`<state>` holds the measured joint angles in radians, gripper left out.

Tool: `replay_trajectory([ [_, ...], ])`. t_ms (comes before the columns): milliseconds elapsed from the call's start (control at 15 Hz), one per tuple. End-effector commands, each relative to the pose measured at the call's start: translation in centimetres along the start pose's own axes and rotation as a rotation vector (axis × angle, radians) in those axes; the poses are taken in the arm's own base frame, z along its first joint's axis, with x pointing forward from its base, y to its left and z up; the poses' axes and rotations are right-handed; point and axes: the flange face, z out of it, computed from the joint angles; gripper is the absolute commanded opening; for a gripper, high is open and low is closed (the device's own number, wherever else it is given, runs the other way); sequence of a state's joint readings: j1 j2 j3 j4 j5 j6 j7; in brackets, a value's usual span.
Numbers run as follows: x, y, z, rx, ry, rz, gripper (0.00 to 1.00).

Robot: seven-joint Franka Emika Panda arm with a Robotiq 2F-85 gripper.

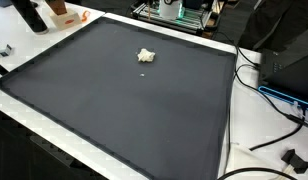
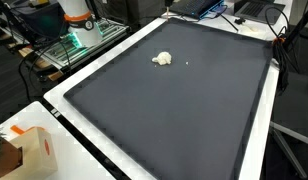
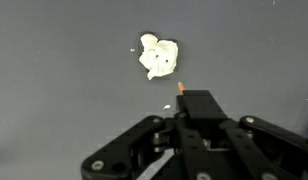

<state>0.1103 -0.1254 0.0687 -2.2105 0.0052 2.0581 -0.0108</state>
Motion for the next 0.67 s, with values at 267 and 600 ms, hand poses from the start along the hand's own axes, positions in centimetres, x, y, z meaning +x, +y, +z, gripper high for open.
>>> replay_trajectory([
  [267,-0.4,0.0,-0.4,0.003,0.008,-0.007,0.13],
  [600,-0.2,-0.5,0.8,0.082,-0.007,-0.063,0.03],
])
